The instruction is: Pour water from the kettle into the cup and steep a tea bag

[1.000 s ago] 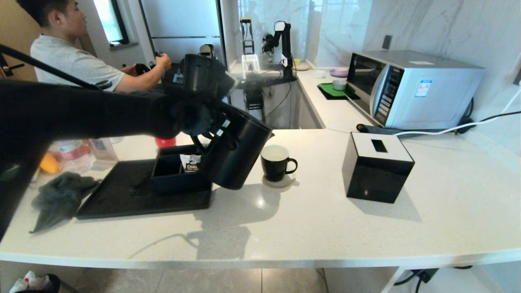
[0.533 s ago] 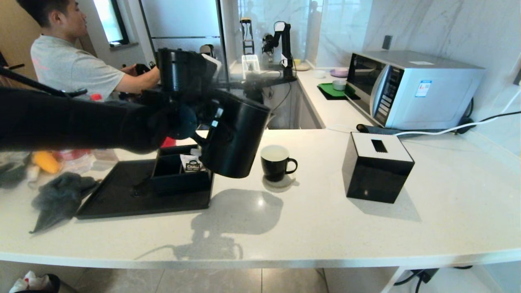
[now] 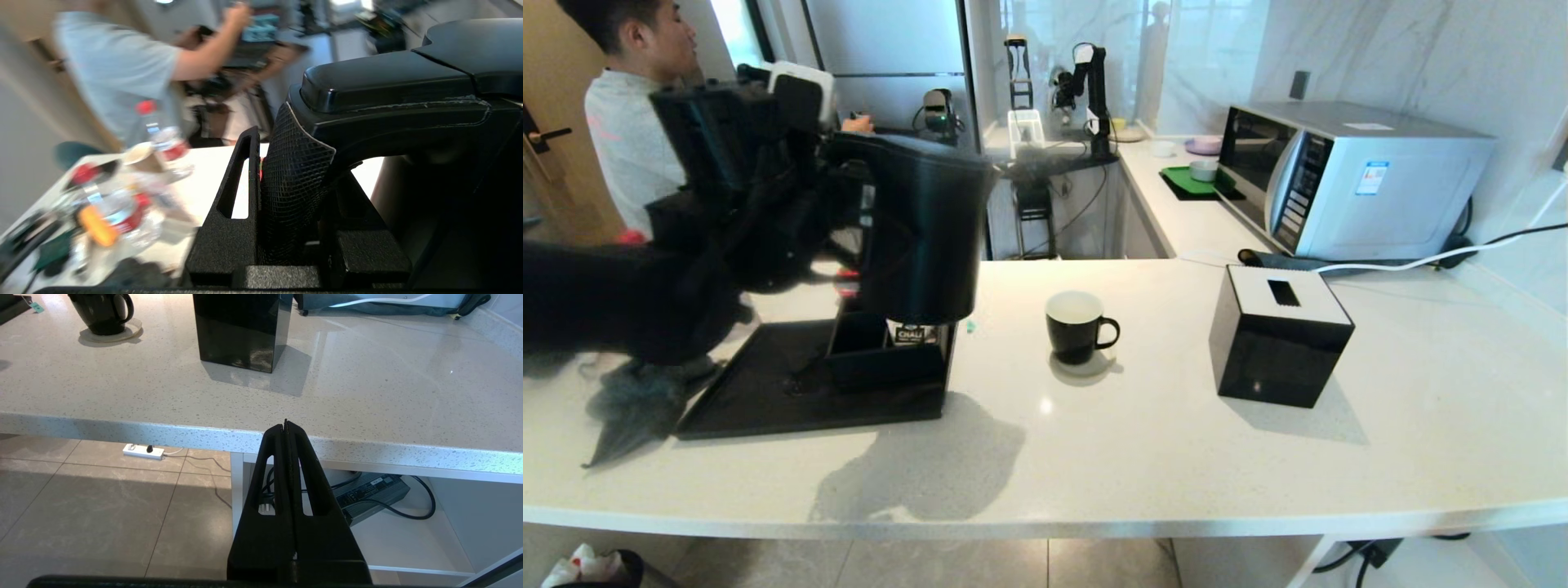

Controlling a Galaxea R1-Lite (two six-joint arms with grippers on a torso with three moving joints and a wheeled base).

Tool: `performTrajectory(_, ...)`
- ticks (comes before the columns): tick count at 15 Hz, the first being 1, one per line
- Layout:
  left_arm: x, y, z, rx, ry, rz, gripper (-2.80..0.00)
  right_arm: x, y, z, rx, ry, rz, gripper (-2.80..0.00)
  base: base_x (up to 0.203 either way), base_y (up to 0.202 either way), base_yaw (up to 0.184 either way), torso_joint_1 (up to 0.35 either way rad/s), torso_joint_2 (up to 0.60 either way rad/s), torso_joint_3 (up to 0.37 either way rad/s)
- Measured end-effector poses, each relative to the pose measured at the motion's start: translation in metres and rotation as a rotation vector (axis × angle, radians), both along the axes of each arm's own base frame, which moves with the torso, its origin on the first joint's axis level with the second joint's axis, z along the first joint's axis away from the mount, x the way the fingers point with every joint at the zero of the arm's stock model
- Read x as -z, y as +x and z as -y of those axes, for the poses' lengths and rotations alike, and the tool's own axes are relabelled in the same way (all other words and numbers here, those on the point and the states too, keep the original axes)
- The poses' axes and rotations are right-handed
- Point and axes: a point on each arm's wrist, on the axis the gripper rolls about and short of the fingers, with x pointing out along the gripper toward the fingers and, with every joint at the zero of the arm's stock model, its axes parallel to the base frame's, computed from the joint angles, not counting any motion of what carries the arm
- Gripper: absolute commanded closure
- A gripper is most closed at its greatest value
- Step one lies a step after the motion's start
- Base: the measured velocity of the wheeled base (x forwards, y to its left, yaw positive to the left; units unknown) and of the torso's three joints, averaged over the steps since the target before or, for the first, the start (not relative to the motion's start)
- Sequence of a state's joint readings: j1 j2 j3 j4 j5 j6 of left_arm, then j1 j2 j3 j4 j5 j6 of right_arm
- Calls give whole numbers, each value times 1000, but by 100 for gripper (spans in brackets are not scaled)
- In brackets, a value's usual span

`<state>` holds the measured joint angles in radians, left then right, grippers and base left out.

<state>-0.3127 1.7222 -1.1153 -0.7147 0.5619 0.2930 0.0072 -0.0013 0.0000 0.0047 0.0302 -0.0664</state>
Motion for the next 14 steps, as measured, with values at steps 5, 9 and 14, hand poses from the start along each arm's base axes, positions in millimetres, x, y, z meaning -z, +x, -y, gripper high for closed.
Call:
performTrajectory(5,6,-34,-63,-144,-82,94,0,0,0,0,0,0,0,0,0,0,0,0,0,0)
performTrajectory(9,14,-55,-100,-226,-92,137,0,0,0,0,0,0,0,0,0,0,0,0,0,0)
performTrajectory(14,36,-76,-130,-313,-133,178,0,0,0,0,0,0,0,0,0,0,0,0,0,0)
